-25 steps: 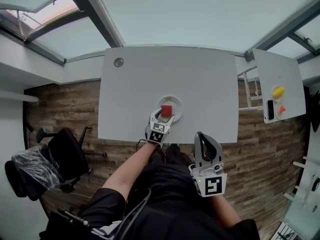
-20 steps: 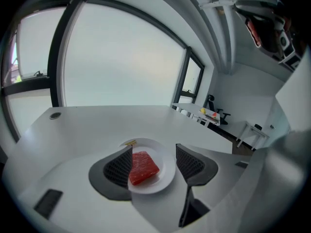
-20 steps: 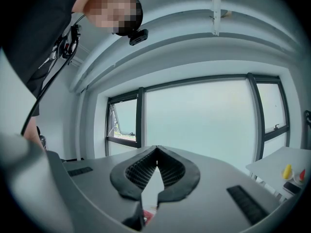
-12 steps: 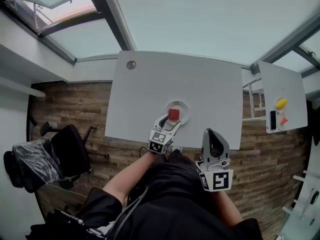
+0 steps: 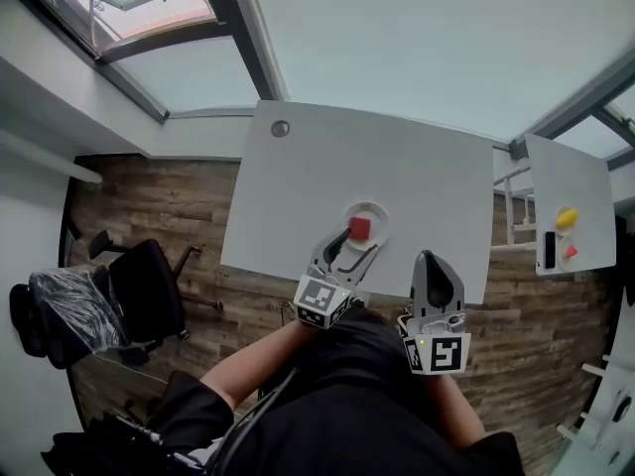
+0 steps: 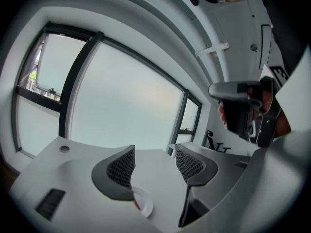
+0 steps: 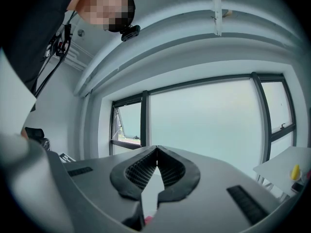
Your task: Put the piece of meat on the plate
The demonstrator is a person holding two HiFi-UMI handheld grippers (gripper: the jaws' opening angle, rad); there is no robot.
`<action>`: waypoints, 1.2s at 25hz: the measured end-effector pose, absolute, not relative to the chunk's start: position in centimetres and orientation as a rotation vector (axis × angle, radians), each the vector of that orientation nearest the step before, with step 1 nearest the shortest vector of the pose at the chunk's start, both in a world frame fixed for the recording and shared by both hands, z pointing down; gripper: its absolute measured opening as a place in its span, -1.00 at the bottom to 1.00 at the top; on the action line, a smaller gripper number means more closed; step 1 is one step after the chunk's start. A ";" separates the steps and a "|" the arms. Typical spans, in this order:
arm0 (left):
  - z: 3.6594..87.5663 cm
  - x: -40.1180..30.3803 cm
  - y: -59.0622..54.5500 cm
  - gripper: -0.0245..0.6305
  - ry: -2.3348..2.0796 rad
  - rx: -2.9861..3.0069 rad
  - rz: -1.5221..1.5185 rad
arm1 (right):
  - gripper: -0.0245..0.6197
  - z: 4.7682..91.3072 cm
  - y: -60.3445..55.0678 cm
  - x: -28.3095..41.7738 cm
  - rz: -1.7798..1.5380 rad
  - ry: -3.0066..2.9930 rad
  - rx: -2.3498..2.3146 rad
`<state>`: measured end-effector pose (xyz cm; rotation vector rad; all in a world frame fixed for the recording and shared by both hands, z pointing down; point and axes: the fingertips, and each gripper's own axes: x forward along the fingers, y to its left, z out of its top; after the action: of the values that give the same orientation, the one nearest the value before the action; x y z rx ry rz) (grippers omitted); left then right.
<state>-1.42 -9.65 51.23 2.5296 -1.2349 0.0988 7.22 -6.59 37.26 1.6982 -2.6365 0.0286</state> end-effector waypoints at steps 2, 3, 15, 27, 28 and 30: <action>48.8 -1.6 -9.2 -0.11 -1.230 2.555 0.005 | -0.91 37.3 -6.6 7.0 0.033 -2.643 1.694; 47.7 -1.7 -9.0 -0.11 -1.230 2.564 -0.047 | -0.91 37.2 -6.6 6.9 0.030 -2.648 1.693; 40.6 -3.7 -7.9 -0.91 -1.392 2.668 -0.184 | -0.91 37.3 -6.9 5.9 0.038 -2.695 1.682; 41.6 -3.8 -7.8 -0.92 -1.457 2.624 -0.122 | -0.91 36.3 -6.3 2.9 -0.039 -2.835 1.481; 41.5 -3.9 -7.7 -0.92 -1.462 2.624 -0.125 | -0.91 36.2 -6.4 2.8 -0.036 -2.839 1.478; 41.2 -3.9 -7.6 -0.92 -1.470 2.631 -0.123 | -0.91 36.2 -6.7 2.7 -0.018 -2.837 1.478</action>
<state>-3.91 -7.61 41.23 2.6315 -1.4697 -0.1231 2.74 -6.68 36.15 1.4778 -2.8367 -0.0180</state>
